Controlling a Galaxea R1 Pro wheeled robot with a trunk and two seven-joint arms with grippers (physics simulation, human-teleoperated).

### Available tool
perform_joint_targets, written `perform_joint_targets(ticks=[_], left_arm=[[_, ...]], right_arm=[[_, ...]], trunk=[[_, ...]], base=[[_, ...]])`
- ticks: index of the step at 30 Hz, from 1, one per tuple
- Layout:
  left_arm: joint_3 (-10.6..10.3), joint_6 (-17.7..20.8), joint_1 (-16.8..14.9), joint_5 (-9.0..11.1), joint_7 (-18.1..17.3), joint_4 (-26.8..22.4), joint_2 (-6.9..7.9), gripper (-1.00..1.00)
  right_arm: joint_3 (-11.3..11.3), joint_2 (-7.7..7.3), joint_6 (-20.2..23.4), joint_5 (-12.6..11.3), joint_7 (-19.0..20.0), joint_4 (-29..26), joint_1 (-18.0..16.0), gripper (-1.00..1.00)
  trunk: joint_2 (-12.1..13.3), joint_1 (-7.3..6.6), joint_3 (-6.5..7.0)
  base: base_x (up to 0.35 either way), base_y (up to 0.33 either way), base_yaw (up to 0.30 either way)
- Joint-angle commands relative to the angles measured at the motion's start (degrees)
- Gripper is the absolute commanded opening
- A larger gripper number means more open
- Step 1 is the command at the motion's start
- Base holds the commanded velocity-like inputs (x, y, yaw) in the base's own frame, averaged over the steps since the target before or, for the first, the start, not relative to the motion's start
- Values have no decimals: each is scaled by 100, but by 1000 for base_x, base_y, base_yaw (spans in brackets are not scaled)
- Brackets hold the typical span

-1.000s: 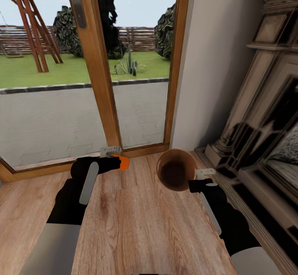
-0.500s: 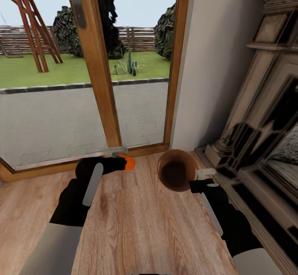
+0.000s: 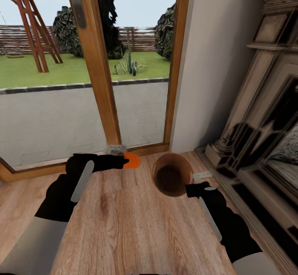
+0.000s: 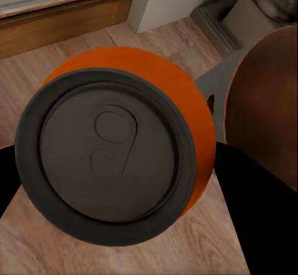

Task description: Put the three can of soda from the living room inside the tash can in the kitchen.

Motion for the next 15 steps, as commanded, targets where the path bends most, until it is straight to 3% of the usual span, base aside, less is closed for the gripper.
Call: perform_joint_targets(ticks=[1,6,10,15], left_arm=[[-2,0,-27,-22,-87,2,17,-100],[-70,0,-381,-14,-878,164,52,-100],[-365,0,-902,-13,-1517,712,7,-100],[-554,0,-1149,-7,-1761,951,-85,-100]], right_arm=[[10,2,1,24,9,-14,-1,-100],[155,8,11,24,7,-5,7,-100],[228,16,22,23,4,-3,8,-100],[243,38,28,24,3,0,8,-100]], trunk=[[0,-1,1],[0,-1,1],[0,-1,1],[0,-1,1]], base=[[0,0,0],[0,0,0],[0,0,0],[0,0,0]])
